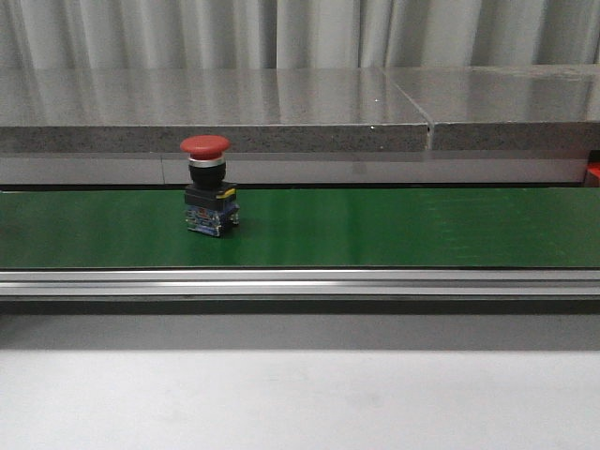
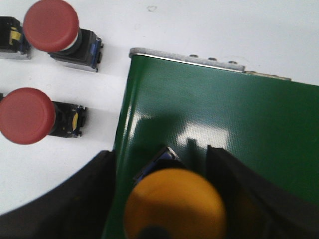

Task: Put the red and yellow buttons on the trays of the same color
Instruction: 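Set the yellow button on the green belt and release it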

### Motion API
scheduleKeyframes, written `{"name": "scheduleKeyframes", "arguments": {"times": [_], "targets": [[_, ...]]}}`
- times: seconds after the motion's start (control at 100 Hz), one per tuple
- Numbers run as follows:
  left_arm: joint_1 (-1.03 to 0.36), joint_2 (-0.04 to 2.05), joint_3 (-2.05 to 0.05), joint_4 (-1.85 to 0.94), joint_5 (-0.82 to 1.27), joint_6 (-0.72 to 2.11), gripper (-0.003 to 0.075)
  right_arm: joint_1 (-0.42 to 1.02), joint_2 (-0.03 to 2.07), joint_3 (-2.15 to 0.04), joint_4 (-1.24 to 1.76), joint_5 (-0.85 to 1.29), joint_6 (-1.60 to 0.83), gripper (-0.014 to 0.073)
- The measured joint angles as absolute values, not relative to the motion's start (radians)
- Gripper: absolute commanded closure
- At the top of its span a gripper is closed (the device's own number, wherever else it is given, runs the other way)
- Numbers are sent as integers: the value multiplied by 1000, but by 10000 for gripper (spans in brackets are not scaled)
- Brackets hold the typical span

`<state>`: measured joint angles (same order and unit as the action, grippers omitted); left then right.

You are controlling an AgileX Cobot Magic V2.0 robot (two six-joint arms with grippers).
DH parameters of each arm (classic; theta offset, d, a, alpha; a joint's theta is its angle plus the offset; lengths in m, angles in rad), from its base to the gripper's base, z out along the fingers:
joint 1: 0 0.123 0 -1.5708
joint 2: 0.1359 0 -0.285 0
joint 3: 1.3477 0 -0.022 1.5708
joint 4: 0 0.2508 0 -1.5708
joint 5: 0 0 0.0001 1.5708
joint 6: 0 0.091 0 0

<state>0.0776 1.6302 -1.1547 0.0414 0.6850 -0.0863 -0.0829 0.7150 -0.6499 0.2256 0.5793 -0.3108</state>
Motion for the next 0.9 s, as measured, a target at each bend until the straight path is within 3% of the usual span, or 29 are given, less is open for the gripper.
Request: {"name": "scheduleKeyframes", "arguments": {"times": [0.53, 0.9], "targets": [[26, 1616, -1225, 0, 649, 7, 164, -83, 715, -650, 226, 579, -311, 662], [-81, 1421, -1216, -9, 620, 14, 165, -83, 715, -650, 226, 579, -311, 662]]}}
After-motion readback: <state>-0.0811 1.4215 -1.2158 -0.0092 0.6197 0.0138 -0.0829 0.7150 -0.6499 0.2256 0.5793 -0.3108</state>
